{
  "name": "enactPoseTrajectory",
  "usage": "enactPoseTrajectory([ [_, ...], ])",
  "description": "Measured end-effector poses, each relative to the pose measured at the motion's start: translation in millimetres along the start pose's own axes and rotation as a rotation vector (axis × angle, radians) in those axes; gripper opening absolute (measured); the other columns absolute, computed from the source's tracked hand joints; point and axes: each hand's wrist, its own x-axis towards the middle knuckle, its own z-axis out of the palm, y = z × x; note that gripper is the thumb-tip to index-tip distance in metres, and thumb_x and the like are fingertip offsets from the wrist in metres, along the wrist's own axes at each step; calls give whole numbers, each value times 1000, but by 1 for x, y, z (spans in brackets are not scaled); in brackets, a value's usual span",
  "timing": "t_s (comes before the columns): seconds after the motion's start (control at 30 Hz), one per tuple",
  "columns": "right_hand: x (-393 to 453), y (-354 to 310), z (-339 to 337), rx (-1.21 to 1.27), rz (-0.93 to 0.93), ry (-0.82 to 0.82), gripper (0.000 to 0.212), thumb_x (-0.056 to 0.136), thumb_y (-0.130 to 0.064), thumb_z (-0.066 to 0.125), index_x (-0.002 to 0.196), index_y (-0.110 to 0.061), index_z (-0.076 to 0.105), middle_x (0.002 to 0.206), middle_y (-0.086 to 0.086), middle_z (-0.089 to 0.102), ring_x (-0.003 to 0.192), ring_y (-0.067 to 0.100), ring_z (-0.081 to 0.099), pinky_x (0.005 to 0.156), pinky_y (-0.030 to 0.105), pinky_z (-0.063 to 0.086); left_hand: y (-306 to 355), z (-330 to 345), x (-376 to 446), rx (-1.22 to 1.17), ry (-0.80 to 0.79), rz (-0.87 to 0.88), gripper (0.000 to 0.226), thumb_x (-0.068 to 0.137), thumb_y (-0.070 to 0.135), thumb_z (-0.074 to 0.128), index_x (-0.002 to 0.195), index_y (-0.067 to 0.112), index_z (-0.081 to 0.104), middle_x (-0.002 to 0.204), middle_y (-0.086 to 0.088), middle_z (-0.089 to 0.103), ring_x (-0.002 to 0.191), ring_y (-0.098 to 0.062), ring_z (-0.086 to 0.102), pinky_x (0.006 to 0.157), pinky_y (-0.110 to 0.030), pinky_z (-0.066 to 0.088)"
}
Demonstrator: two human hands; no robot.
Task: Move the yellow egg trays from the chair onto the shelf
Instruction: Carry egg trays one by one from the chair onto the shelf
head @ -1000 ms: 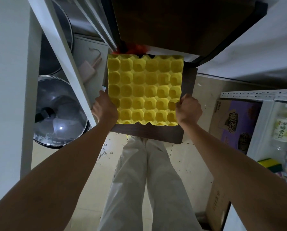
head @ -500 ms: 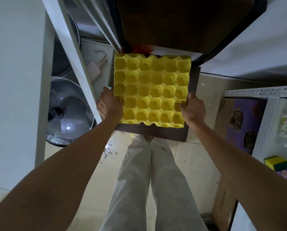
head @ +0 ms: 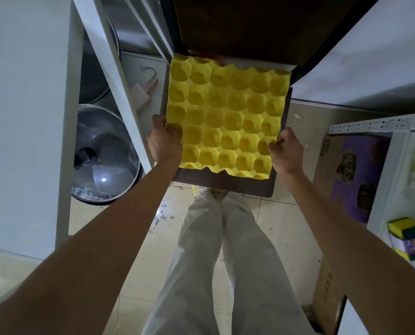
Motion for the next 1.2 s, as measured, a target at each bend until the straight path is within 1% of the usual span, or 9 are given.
enactPoseTrajectory([
  [0.17,-35,16,-12,164,24,115,14,85,-7,62,90,-12,50,73,-2,55,65,14,52,56,23,37,14,-13,-16,-142,27,77,18,83,22,55,98,20,63,70,10,61,63,-14,57,61,-25,42],
  [0.33,-95,46,-36,314,126,301,12,87,-6,51,94,-14,46,70,-9,45,60,-7,47,52,13,32,24,-15,-51,14,-187,357,27,87,26,46,113,18,49,83,-1,61,73,-31,65,57,-38,55],
  [0.5,-188,84,-66,302,270,344,27,95,-2,42,121,0,42,79,-8,47,71,14,53,73,43,48,36,-17,-112,17,-426,581,29,94,29,54,120,14,52,100,-2,61,92,-25,62,82,-44,55],
  [0.57,-234,97,-80,314,333,403,36,97,-2,41,133,1,35,86,4,54,79,32,59,74,45,49,42,-19,-146,-18,-524,652,25,97,28,55,117,12,54,103,0,61,92,-18,58,83,-37,50],
  [0.67,-306,112,-102,386,456,493,50,100,-3,40,147,4,22,96,11,55,83,30,55,76,42,45,52,-24,-203,-23,-644,736,19,98,27,56,109,13,49,91,2,58,81,-13,56,70,-32,47],
  [0.83,-430,121,-147,537,629,660,44,97,1,37,139,5,23,80,-4,45,73,18,49,71,45,45,87,-48,-307,18,-759,975,22,97,30,59,102,16,43,78,12,49,65,7,51,56,-17,35],
  [1.0,-543,109,-182,586,753,825,26,99,-1,36,121,-9,25,79,4,46,71,24,49,63,36,39,109,-103,-406,26,-868,1104,24,97,30,61,96,19,39,81,6,53,73,-11,54,58,-28,37],
  [1.07,-586,100,-196,610,739,905,23,95,2,33,105,-16,24,76,8,49,68,26,51,58,36,38,113,-133,-438,61,-963,1052,24,96,35,61,104,18,45,92,4,58,84,-15,59,66,-31,43],
  [1.2,-659,78,-220,604,711,1043,20,95,2,38,108,-12,32,80,4,55,69,21,54,59,38,39,120,-193,-480,146,-1112,1024,30,91,46,61,113,25,60,103,7,65,96,-18,64,85,-44,53],
])
